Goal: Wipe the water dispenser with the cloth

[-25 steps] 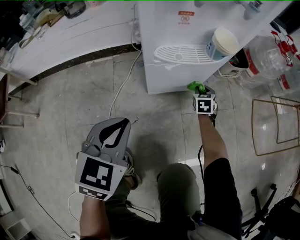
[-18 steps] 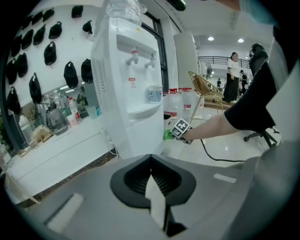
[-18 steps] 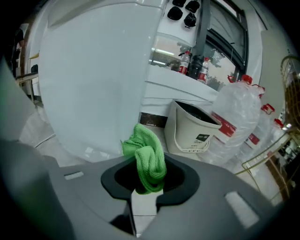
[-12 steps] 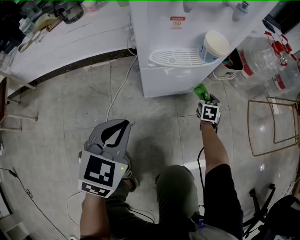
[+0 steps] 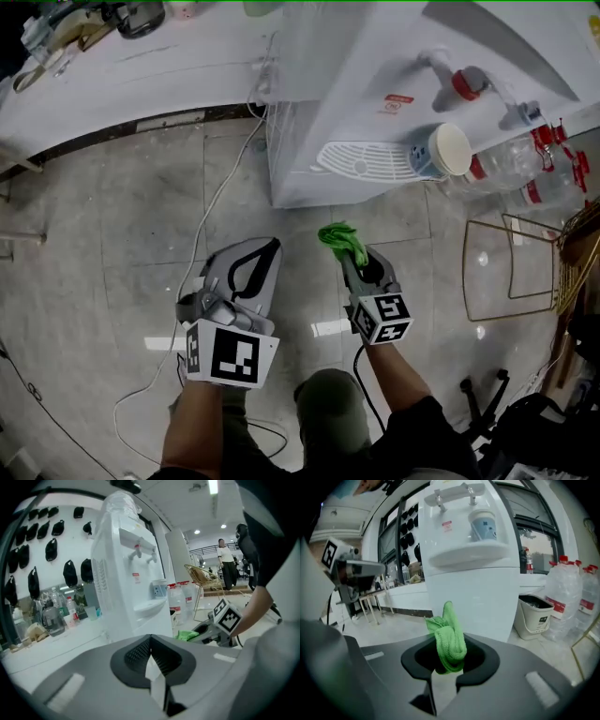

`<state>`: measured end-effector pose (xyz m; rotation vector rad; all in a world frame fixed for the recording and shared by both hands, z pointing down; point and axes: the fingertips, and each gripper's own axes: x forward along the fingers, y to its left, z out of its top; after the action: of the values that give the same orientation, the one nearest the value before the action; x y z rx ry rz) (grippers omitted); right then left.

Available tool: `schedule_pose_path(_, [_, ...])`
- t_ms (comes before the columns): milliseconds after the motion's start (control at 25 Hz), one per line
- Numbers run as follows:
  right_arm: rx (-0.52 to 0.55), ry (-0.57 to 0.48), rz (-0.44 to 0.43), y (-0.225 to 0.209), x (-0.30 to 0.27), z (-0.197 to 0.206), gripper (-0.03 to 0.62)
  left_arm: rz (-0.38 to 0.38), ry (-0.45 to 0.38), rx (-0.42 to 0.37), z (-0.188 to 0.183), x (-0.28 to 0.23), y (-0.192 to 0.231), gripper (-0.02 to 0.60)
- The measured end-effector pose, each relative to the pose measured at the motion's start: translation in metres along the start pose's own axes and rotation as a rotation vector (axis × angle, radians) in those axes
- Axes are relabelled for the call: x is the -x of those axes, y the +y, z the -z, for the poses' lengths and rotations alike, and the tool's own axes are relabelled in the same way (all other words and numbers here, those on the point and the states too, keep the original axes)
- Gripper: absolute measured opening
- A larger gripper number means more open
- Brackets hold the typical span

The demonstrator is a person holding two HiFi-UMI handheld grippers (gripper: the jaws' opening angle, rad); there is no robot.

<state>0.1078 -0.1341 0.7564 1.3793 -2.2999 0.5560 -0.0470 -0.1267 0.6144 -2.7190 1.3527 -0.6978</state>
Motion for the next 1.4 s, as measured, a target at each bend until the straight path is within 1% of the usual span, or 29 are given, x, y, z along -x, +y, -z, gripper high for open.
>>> schedule_pose_path(80, [-0.095, -0.024, -0.022, 0.022, 0.013, -0.007, 0.097, 0.015, -0.013, -0.028, 0.008, -0.001, -0.004, 0.002])
schedule_pose_path(160, [-0.182, -0.023, -0.022, 0.041, 0.031, -0.009, 0.097, 0.028, -0.020, -0.029, 0.016, 0.003, -0.010, 0.002])
schedule_pose_path(240, [-0.245, -0.006, 0.000, 0.051, 0.051, -0.009, 0.097, 0.030, -0.036, -0.001, 0.021, 0.009, -0.017, 0.002])
schedule_pose_path(320, [-0.270, 0.021, 0.022, 0.059, 0.074, -0.014, 0.097, 0.027, -0.054, 0.037, 0.021, 0.018, -0.025, 0.002])
schedule_pose_path(400, [-0.250, 0.049, 0.025, 0.067, 0.098, -0.024, 0.097, 0.014, -0.065, 0.059, 0.021, 0.030, -0.035, 0.002])
schedule_pose_path(520, [-0.165, 0.093, 0.005, 0.071, 0.129, -0.045, 0.097, -0.026, -0.064, 0.074, 0.017, 0.049, -0.055, 0.002])
schedule_pose_path(640, [-0.100, 0.106, 0.026, 0.064, 0.161, -0.074, 0.097, -0.050, -0.068, 0.147, -0.002, 0.075, -0.068, 0.002])
schedule_pose_path(680, [-0.094, 0.098, 0.036, 0.063, 0.170, -0.086, 0.097, -0.045, -0.073, 0.167, -0.012, 0.084, -0.071, 0.002])
schedule_pose_path(760, [-0.098, 0.074, 0.049, 0.063, 0.188, -0.111, 0.097, -0.023, -0.077, 0.178, -0.036, 0.100, -0.074, 0.002])
schedule_pose_path(840, [-0.104, 0.044, 0.043, 0.069, 0.203, -0.139, 0.097, -0.003, -0.079, 0.173, -0.062, 0.116, -0.073, 0.002])
schedule_pose_path(1000, [-0.115, -0.029, 0.017, 0.085, 0.240, -0.202, 0.097, 0.008, -0.100, 0.156, -0.122, 0.145, -0.059, 0.002])
schedule_pose_path(1080, [-0.099, -0.053, 0.002, 0.091, 0.263, -0.235, 0.097, -0.004, -0.115, 0.146, -0.161, 0.159, -0.049, 0.002])
schedule_pose_path(1200, [-0.075, -0.085, -0.020, 0.098, 0.302, -0.280, 0.097, -0.043, -0.135, 0.146, -0.223, 0.182, -0.032, 0.002])
schedule_pose_path(1320, [-0.080, -0.137, -0.010, 0.100, 0.338, -0.325, 0.097, -0.075, -0.159, 0.152, -0.280, 0.201, -0.016, 0.002])
schedule_pose_path(1400, [-0.080, -0.168, -0.006, 0.099, 0.358, -0.355, 0.097, -0.084, -0.181, 0.156, -0.317, 0.212, -0.005, 0.002])
